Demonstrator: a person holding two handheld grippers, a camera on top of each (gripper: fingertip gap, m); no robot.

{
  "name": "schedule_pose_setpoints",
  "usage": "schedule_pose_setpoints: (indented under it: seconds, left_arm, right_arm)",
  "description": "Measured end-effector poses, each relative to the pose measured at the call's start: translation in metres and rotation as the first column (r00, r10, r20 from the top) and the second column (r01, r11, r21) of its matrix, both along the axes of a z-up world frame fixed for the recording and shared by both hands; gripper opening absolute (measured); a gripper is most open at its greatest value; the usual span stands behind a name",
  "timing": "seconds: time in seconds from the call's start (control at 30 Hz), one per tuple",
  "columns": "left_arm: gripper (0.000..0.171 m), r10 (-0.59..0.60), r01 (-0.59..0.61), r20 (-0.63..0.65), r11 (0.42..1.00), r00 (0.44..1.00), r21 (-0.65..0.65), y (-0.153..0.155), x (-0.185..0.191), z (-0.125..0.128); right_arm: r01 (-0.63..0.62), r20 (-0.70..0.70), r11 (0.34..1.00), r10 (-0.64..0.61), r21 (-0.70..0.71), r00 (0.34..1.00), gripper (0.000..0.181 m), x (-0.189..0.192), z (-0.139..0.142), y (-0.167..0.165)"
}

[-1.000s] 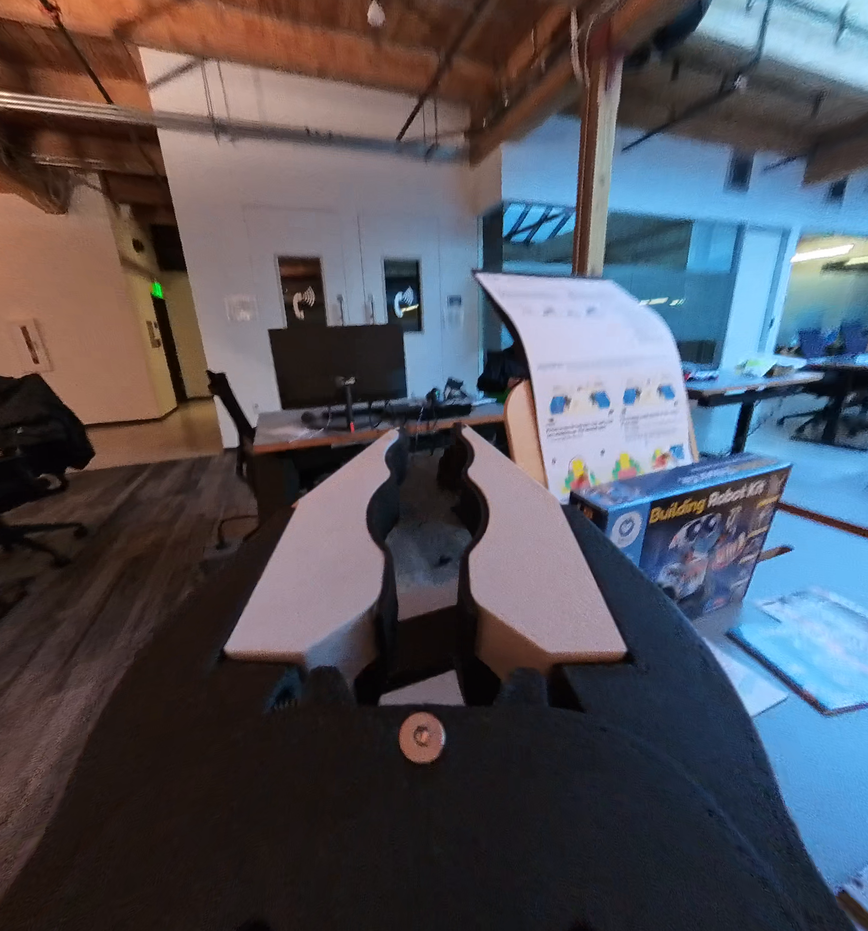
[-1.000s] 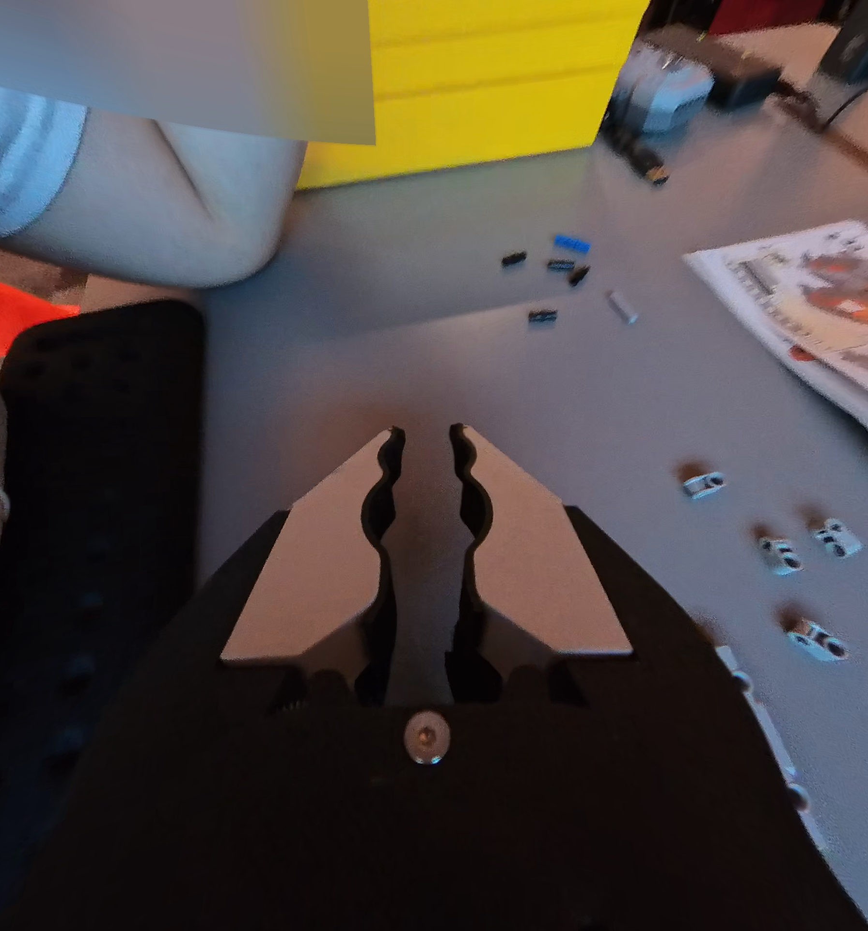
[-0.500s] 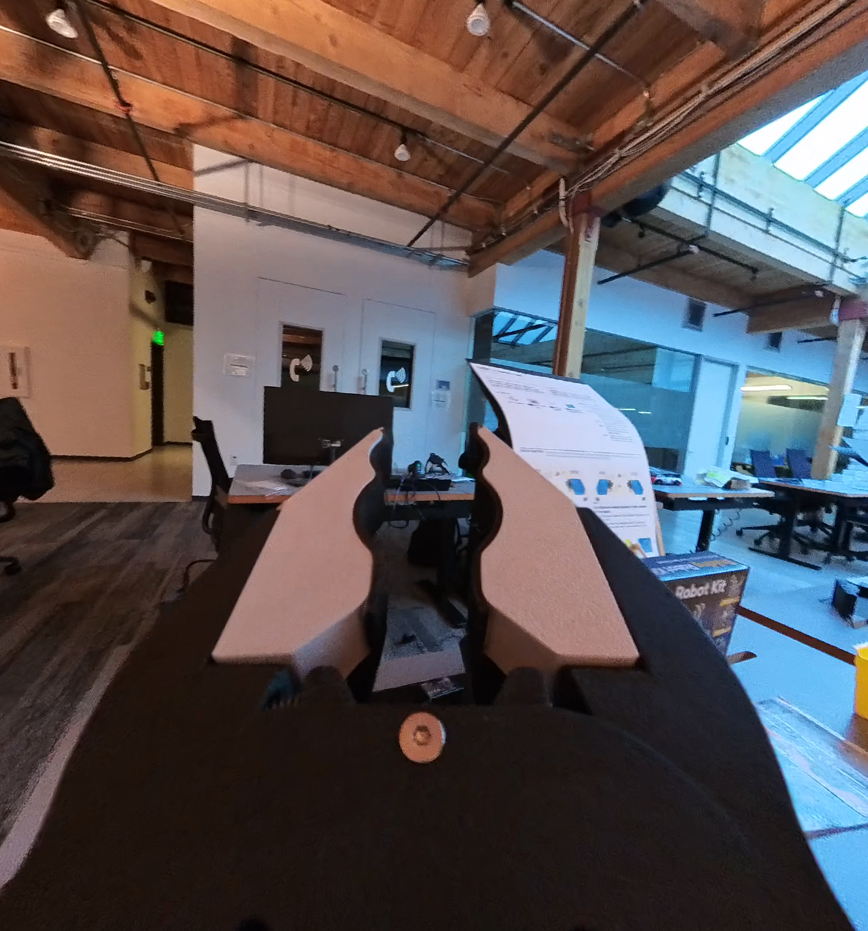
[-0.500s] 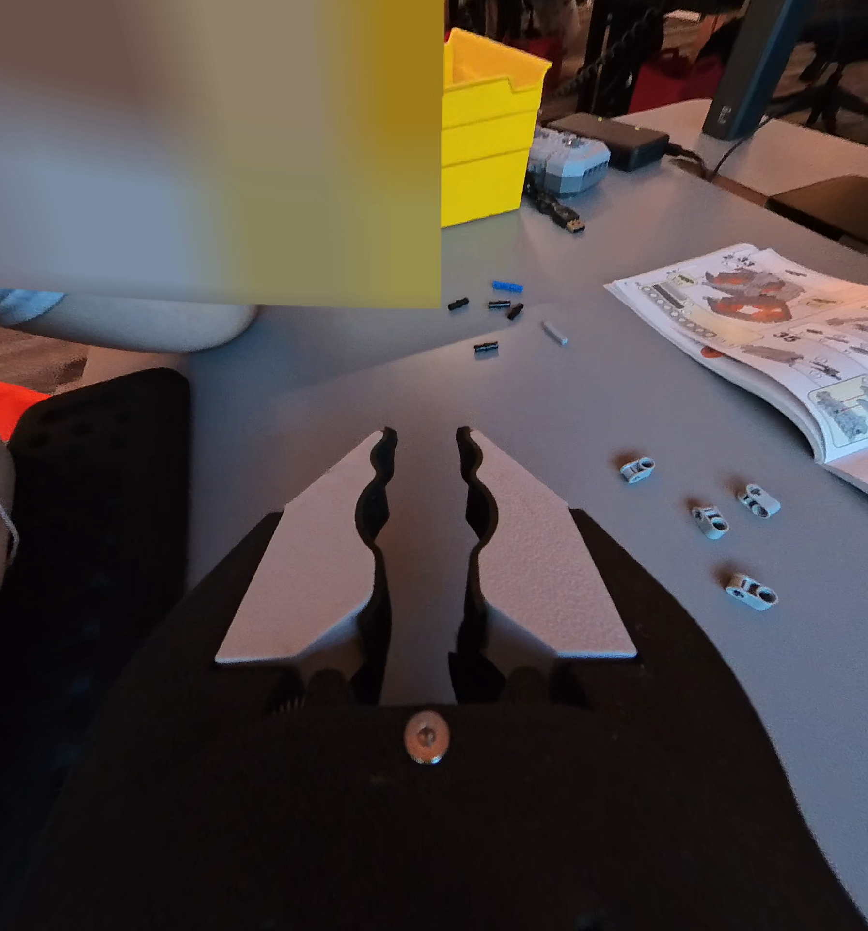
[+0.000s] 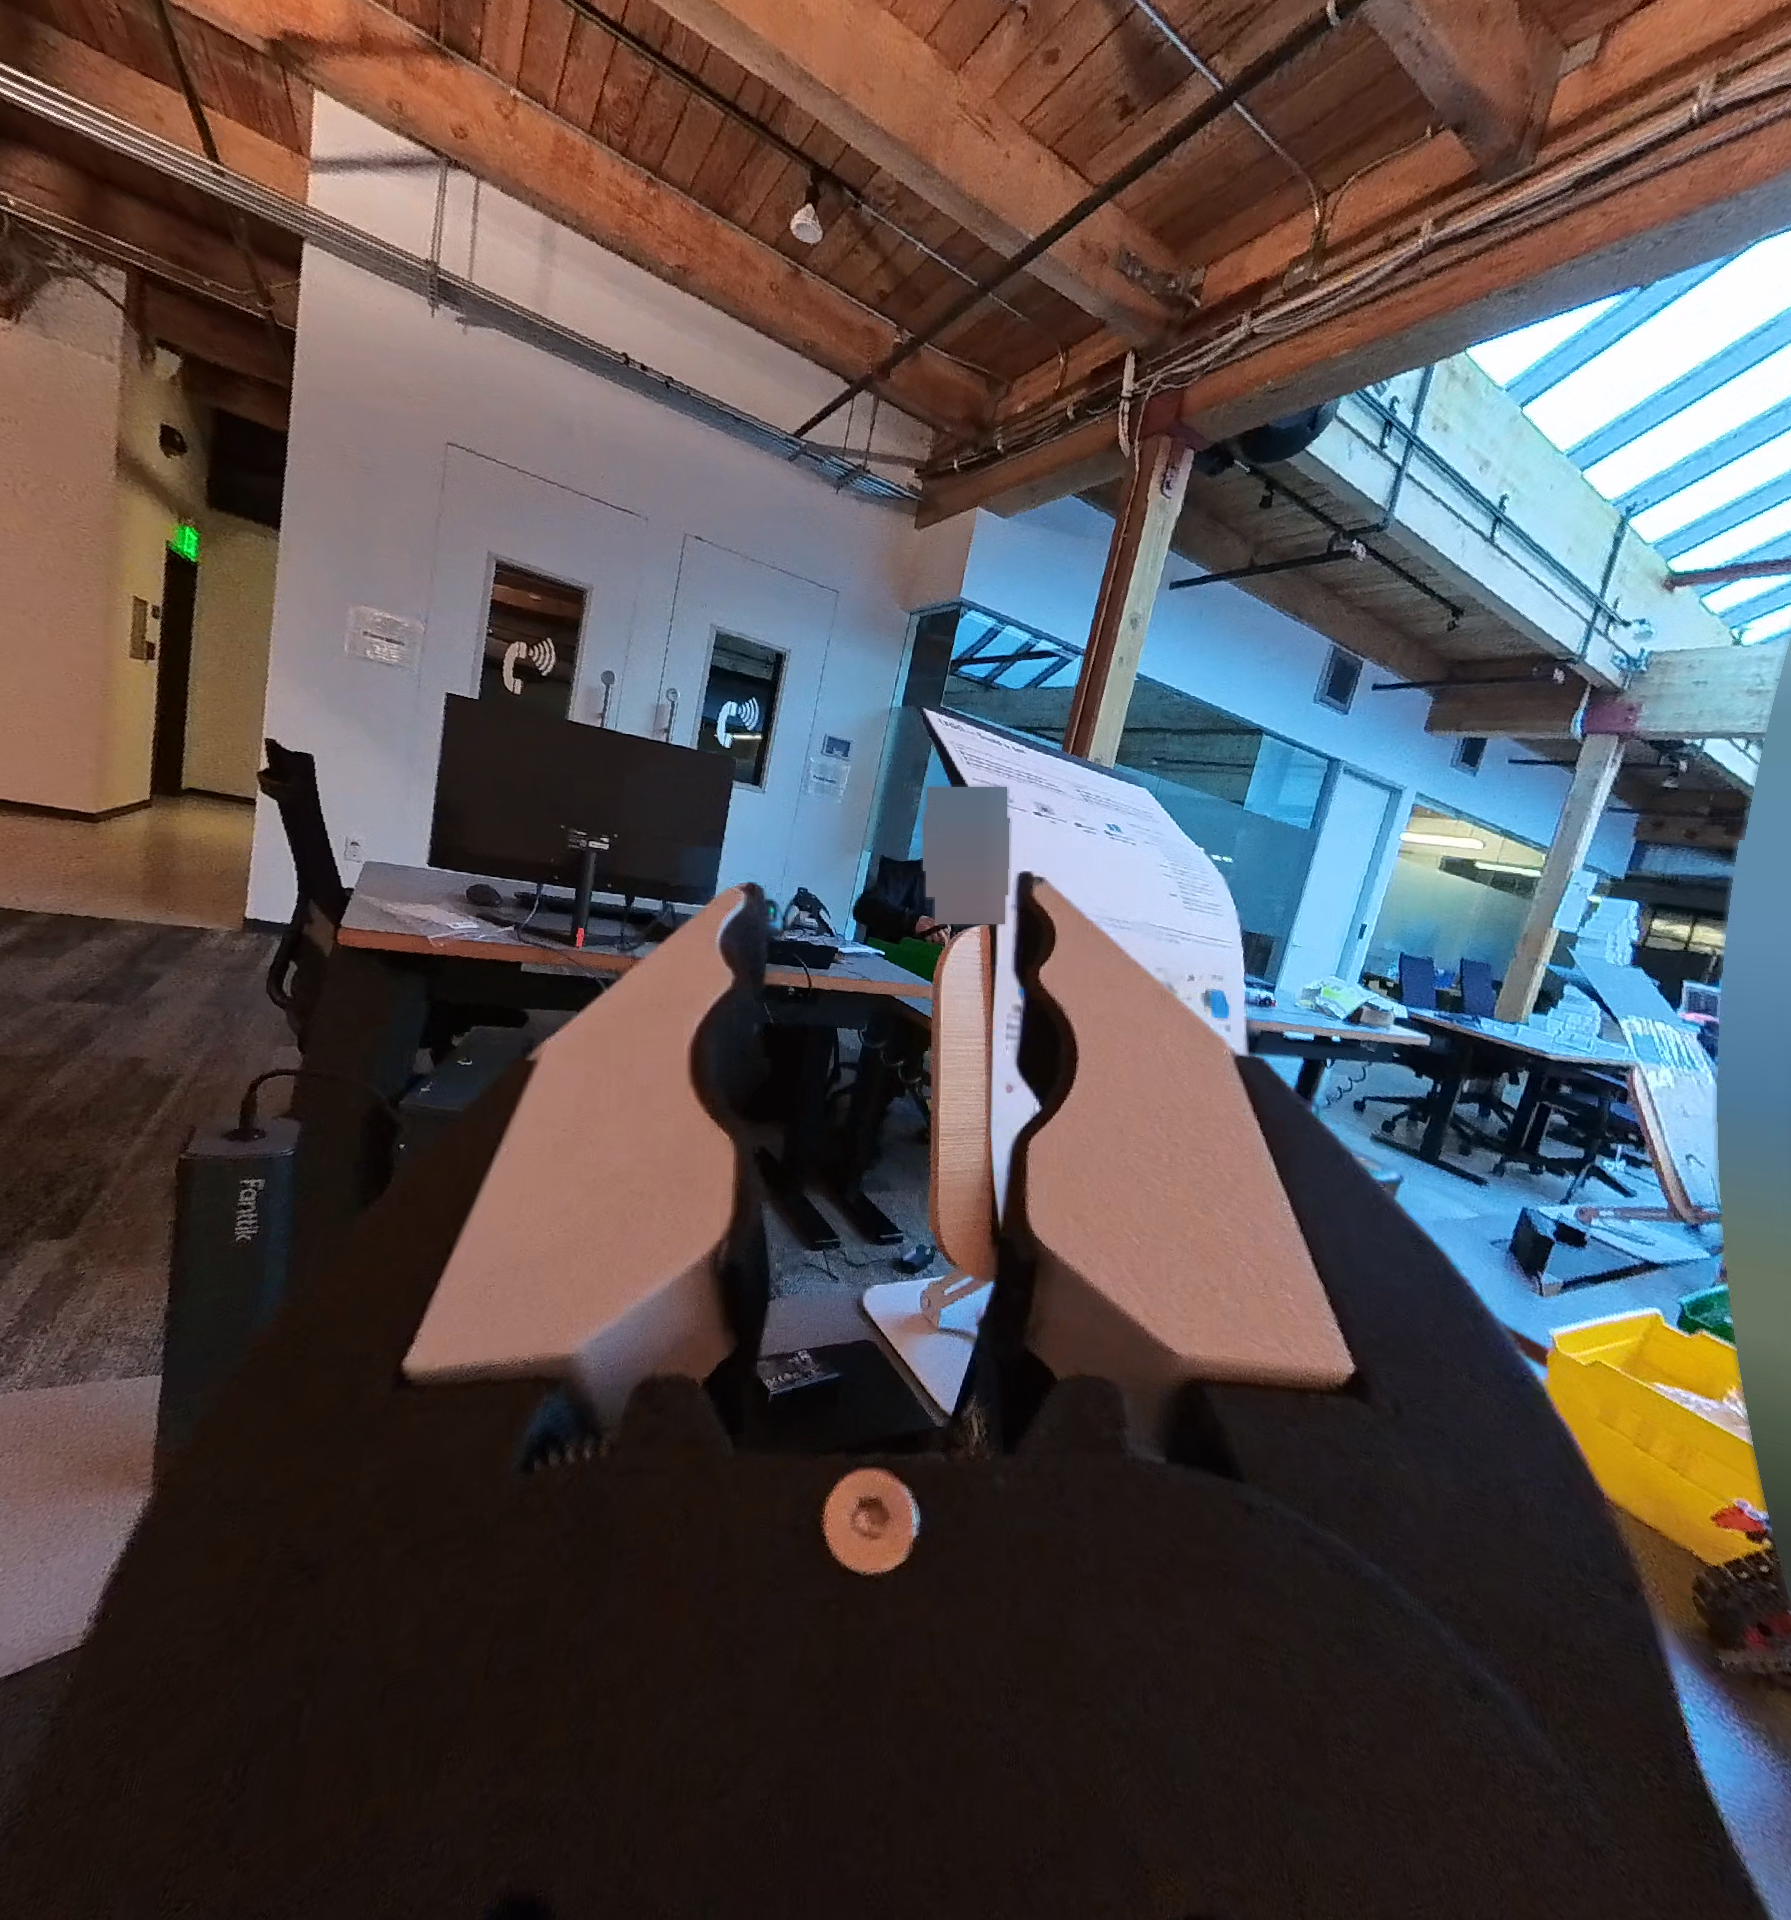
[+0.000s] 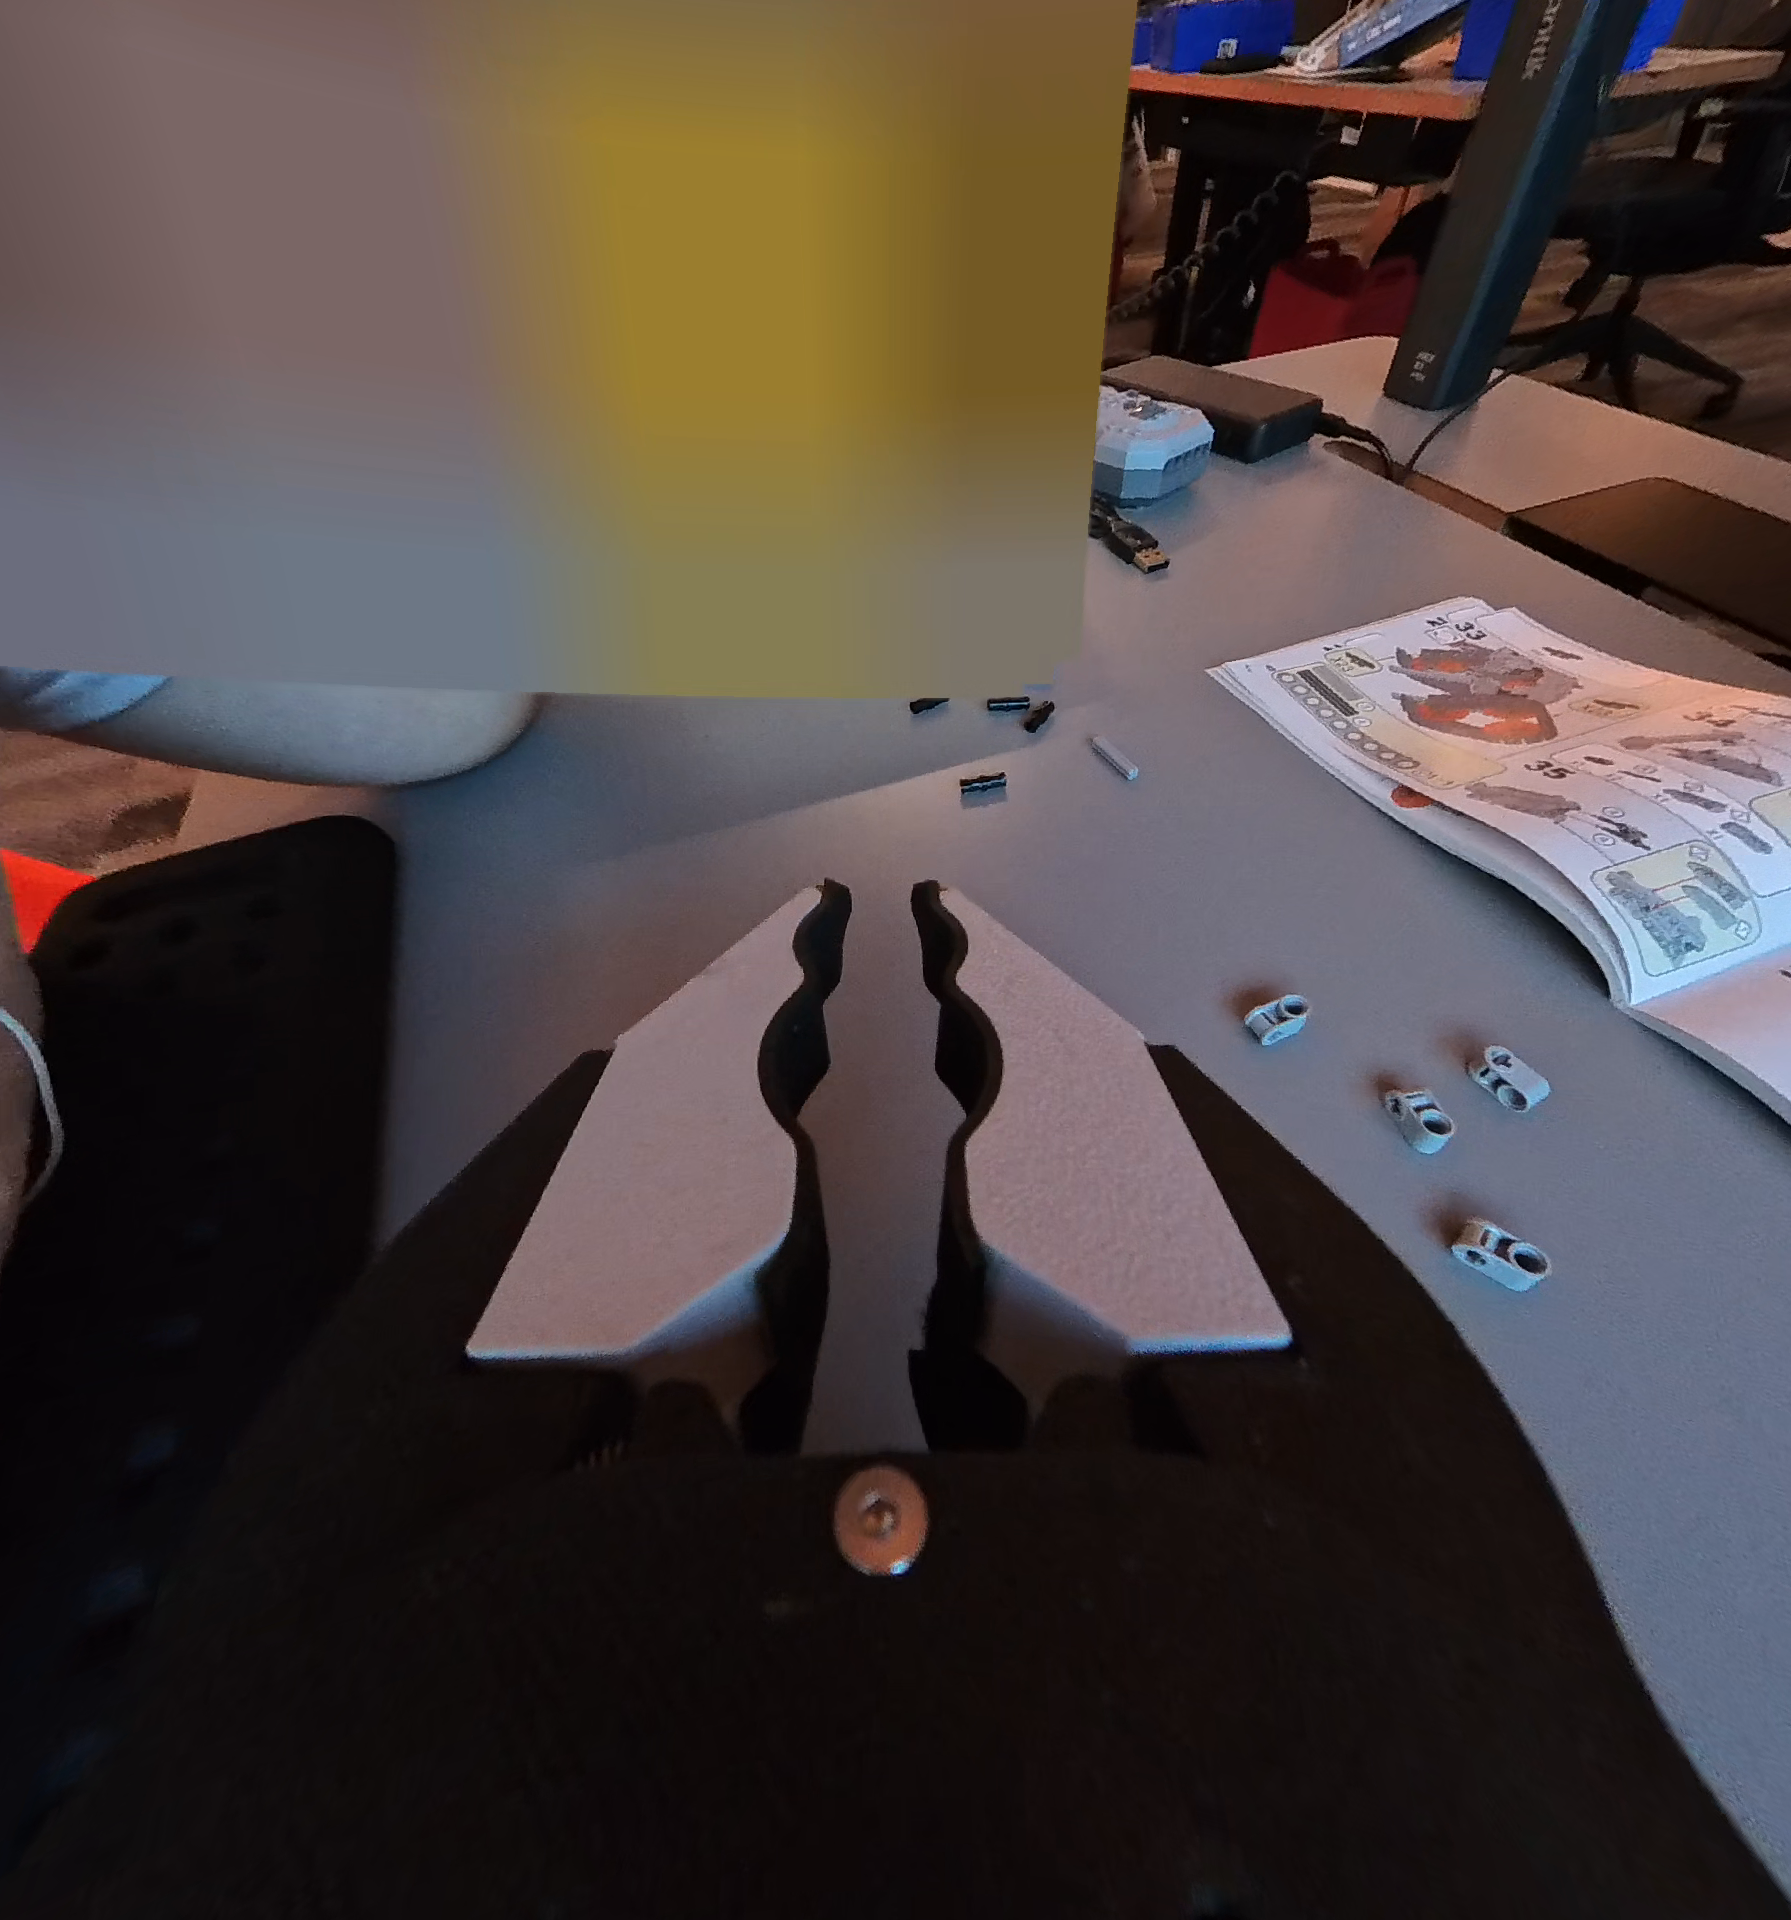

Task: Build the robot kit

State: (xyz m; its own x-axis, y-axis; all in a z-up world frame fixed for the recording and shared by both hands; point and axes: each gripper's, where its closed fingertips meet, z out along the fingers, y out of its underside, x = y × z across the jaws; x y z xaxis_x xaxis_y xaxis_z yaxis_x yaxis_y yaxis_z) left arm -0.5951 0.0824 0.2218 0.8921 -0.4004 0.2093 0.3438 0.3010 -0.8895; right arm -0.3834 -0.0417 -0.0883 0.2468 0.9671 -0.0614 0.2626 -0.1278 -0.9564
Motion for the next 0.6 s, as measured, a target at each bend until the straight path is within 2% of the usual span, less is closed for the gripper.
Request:
schedule_pose_setpoints:
  seconds: [0.07, 0.17, 0.33, 0.43, 0.6]
  left_arm:
    - [0.053, 0.028, -0.028, 0.025, 1.0, 0.999, 0.004, 0.0, -0.006, 0.001]
    - [0.052, 0.053, -0.053, 0.022, 0.999, 0.998, 0.0, 0.001, -0.01, 0.001]
    - [0.052, 0.031, -0.03, 0.029, 0.999, 0.999, -0.011, 0.003, -0.007, -0.001]
    - [0.052, 0.02, -0.02, 0.027, 1.0, 0.999, -0.01, 0.003, -0.003, -0.001]
    - [0.052, 0.011, -0.011, 0.012, 1.0, 1.0, -0.012, 0.005, 0.004, -0.002]
  right_arm:
    - [0.008, -0.017, 1.0, -0.008, -0.009, 1.0, 0.013, 0.001, 0.003, 0.002]
    - [0.068, -0.067, 0.997, -0.066, 0.027, 0.996, 0.012, 0.008, 0.015, 0.01]
    - [0.201, -0.211, 0.978, -0.185, 0.054, 0.96, 0.012, 0.03, 0.044, 0.029]
    - [0.25, -0.287, 0.968, -0.235, 0.018, 0.929, 0.005, 0.042, 0.056, 0.037]
    - [0.239, -0.391, 0.962, -0.271, -0.13, 0.88, 0.0, 0.052, 0.066, 0.043]
